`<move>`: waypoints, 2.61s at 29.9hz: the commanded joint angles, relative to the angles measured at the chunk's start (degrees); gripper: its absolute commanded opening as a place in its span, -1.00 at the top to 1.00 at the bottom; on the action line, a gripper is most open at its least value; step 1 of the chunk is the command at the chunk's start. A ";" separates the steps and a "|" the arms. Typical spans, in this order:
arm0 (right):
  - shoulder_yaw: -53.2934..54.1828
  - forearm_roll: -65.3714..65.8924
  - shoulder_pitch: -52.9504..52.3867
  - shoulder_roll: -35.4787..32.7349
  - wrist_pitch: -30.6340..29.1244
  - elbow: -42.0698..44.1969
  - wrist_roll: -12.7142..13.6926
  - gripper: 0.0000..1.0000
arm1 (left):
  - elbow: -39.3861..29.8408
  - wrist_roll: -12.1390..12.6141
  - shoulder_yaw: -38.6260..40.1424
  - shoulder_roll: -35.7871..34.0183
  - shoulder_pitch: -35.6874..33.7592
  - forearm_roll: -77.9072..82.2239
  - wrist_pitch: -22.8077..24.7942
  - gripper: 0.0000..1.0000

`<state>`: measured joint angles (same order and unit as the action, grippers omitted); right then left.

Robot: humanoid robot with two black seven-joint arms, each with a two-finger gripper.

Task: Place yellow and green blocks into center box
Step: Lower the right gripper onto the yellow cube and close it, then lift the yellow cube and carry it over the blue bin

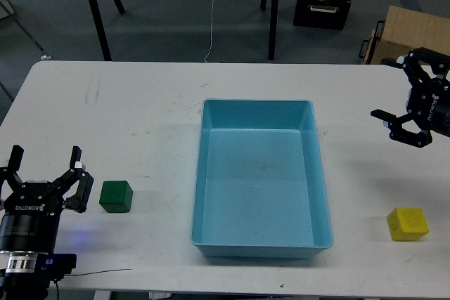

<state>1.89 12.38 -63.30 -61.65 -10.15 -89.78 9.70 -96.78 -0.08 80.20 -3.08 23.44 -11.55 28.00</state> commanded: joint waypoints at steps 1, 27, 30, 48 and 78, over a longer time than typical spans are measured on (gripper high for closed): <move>-14.25 13.42 -10.59 0.31 -4.51 -0.49 0.58 -1.00 | 0.28 -0.10 -0.13 0.17 -0.32 1.17 0.00 -1.00; -26.41 39.13 -3.50 1.62 -7.87 -2.60 1.46 -1.00 | 0.37 -0.45 -1.36 2.55 0.03 1.97 0.00 -1.00; -26.50 39.13 -3.06 1.80 -7.52 -2.68 2.08 -0.99 | 0.45 -0.45 -1.36 2.55 0.03 1.97 0.00 -1.00; -25.45 40.98 -1.12 1.45 0.57 -5.41 4.19 0.87 | 0.54 -0.45 -1.89 2.64 -0.06 1.97 0.00 -1.00; -23.13 7.64 -29.50 29.30 -2.24 -1.90 1.19 1.00 | 0.54 -0.63 -3.47 3.08 -0.32 3.46 0.00 -1.00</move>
<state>-13.99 15.17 -88.39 -37.20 -12.86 -92.33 8.66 -96.24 -0.65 76.72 -0.16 23.11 -8.08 28.00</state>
